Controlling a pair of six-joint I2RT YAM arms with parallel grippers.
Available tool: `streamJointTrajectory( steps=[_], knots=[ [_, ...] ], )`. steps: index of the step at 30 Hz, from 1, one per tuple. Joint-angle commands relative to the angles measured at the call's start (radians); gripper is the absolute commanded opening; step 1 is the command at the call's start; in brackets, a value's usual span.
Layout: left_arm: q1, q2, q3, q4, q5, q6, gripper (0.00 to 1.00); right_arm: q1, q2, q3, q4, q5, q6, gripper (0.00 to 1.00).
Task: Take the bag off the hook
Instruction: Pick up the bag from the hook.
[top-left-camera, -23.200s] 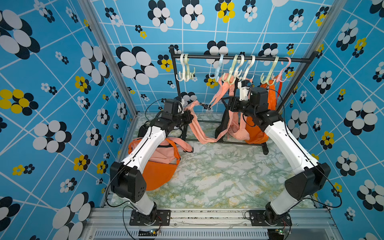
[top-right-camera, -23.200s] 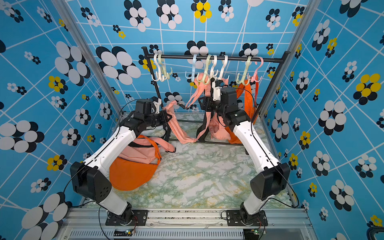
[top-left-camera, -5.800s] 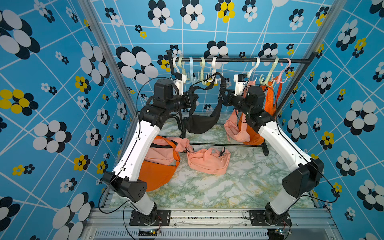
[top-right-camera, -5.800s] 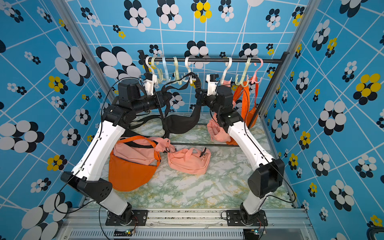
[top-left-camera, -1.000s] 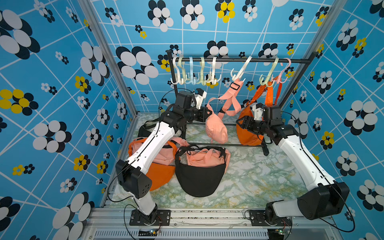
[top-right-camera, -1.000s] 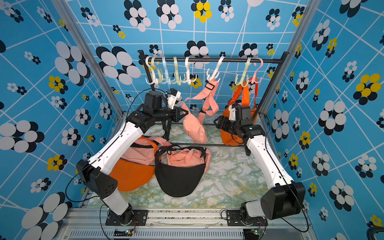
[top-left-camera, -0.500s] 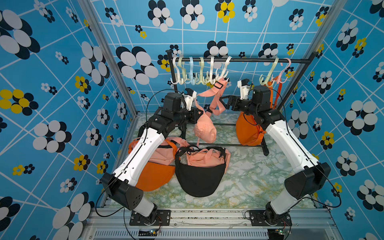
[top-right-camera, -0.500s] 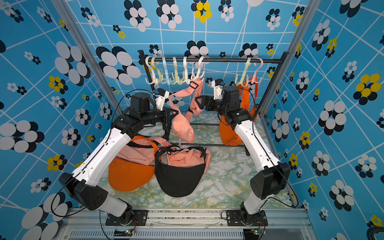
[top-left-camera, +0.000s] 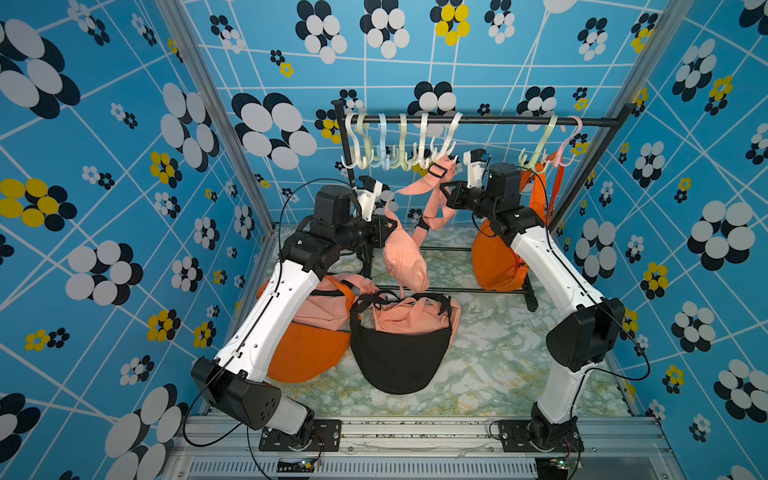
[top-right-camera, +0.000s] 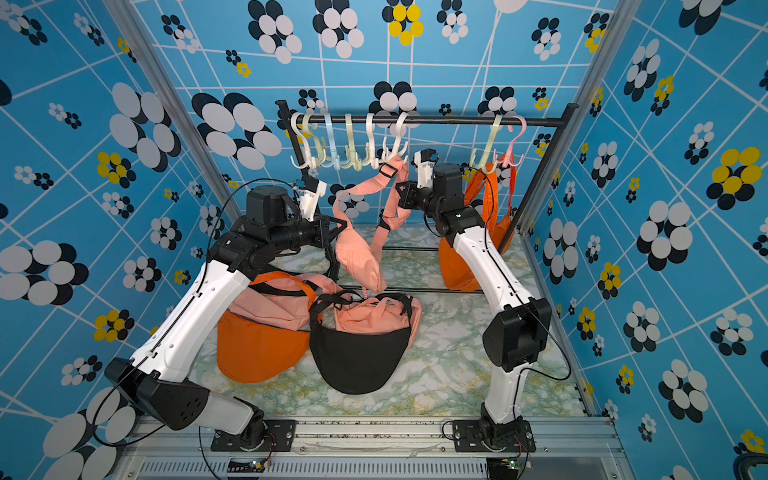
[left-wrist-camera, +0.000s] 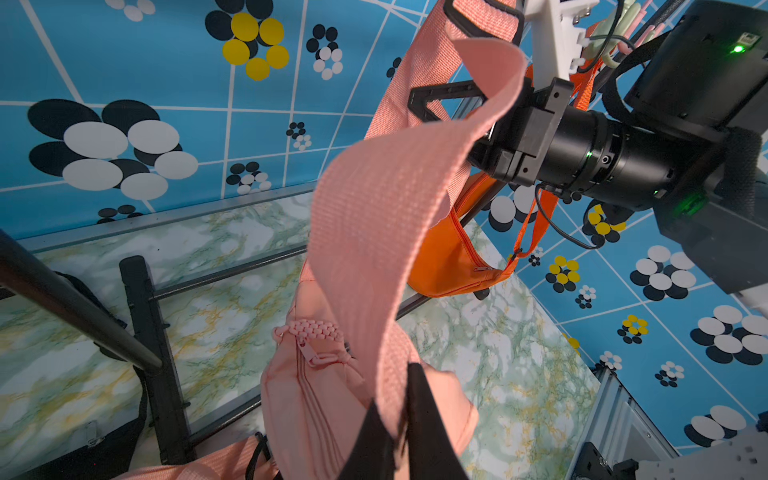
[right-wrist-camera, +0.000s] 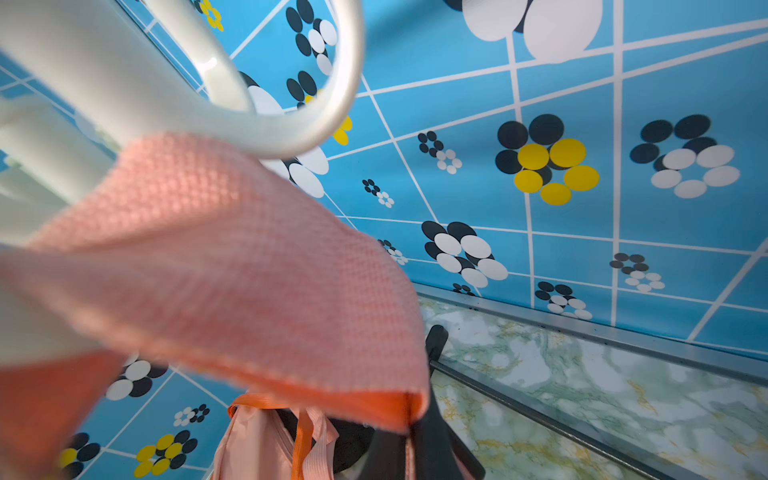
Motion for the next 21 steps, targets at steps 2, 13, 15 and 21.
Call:
streamJointTrajectory(
  steps=[2,13,15,21],
  knots=[
    [0.009,0.012,0.021,-0.025,0.029,0.004,0.11,-0.003,-0.087,0.042,-0.038,0.149,-0.051,0.0],
    [-0.056,0.203,0.275,-0.08,0.139,-0.028,0.12,-0.002,-0.124,0.263,-0.252,0.28,-0.14,0.0],
    [-0.058,0.23,0.317,-0.075,0.161,-0.046,0.12,-0.002,-0.121,0.298,-0.301,0.288,-0.155,0.0],
    [-0.063,0.262,0.382,-0.023,0.214,-0.085,0.12,-0.002,-0.15,0.256,-0.338,0.321,-0.183,0.0]
  ],
)
